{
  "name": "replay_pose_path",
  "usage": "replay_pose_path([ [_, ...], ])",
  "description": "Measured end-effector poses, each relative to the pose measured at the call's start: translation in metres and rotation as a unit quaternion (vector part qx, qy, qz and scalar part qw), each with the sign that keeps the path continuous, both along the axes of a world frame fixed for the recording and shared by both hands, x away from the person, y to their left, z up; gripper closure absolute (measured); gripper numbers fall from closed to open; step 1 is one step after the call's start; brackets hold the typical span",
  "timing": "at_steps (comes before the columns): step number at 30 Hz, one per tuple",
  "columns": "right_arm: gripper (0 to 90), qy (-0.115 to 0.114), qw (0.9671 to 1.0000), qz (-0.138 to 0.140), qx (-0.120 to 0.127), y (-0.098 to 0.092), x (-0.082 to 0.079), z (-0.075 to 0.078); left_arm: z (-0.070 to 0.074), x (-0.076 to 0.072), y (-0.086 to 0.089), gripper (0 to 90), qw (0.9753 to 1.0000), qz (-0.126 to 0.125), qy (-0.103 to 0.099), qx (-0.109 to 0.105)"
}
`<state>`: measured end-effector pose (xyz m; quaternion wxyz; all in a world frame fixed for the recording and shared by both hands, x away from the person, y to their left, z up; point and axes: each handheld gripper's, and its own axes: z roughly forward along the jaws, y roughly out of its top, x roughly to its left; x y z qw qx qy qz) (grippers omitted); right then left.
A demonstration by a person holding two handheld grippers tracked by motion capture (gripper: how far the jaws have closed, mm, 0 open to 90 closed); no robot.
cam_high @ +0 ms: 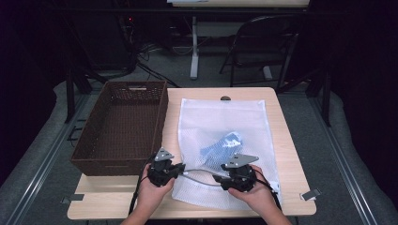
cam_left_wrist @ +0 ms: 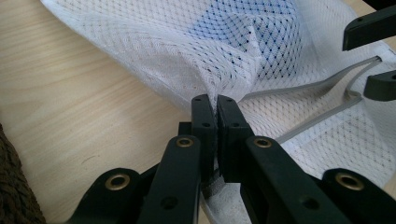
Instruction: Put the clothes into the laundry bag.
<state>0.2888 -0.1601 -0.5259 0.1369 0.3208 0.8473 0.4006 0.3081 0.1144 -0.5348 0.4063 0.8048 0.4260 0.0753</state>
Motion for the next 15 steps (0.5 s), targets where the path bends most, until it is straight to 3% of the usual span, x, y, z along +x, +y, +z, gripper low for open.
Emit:
replay_pose_path([
  [2, 50.4, -0.004, 0.9999, -0.007, -0.008, 0.005, 0.001, 0.000, 0.000, 0.000, 0.001, 87.8, 1.0000, -0.002, -0.002, -0.004],
  [9, 62.5, 0.025, 0.9988, 0.019, 0.037, 0.019, 0.009, -0.001, -0.002, -0.002, 0.000, 87.9, 0.9999, -0.009, -0.003, -0.006],
  [15, 65.9, 0.039, 0.9976, 0.028, 0.051, 0.030, 0.014, -0.008, -0.002, -0.003, -0.002, 88.1, 0.9999, -0.012, -0.005, -0.008],
])
